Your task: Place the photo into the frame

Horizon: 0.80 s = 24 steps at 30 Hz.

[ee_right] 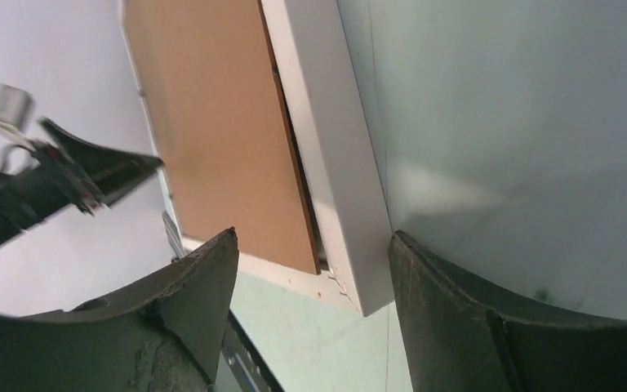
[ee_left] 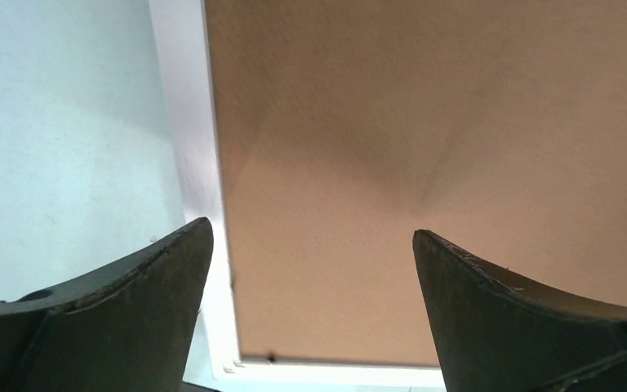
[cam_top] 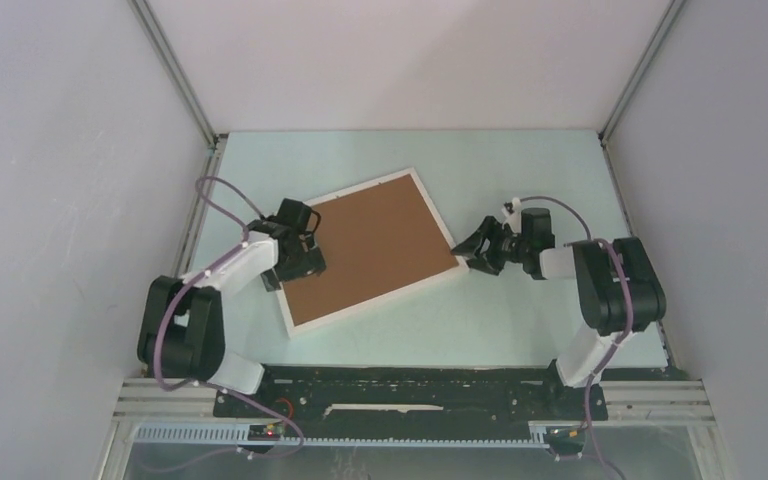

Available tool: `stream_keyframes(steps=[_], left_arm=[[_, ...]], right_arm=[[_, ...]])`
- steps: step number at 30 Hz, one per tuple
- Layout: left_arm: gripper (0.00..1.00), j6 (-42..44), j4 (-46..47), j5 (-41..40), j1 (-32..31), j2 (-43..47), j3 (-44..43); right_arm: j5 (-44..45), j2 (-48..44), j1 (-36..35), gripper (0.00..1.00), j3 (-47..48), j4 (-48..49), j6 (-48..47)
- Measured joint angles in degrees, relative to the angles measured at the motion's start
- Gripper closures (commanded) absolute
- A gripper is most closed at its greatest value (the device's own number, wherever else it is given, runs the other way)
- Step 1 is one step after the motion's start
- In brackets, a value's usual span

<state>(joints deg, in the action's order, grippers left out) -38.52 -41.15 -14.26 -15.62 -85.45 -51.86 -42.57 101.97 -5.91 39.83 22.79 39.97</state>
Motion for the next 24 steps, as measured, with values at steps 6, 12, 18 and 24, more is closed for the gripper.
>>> stream_keyframes(steps=[6,12,18,24], left_arm=[[0.00,1.44,-2.58,-4.57,-4.70,12.33,-1.55],[0.03,0.37,-9.79,-5.86,-21.24,0.44,-22.99],[0.23,1.84,-13.11,-5.33,-33.05,-26.18,-55.12],[0.10,3.19,-16.70,-3.04,-36.94,-40.39,-71.38]], right_arm=[[4.28,-10.27,-0.31,0.16,-3.13,-16.57,-5.25],[13.16,-18.49,1.53,0.20,-1.84,-30.23,-10.08],[12.33,-20.46,2.78,0.36,-1.84,-32.74,-10.49],[6.99,-17.35,3.41,0.34,-1.84,-29.97,-9.38]])
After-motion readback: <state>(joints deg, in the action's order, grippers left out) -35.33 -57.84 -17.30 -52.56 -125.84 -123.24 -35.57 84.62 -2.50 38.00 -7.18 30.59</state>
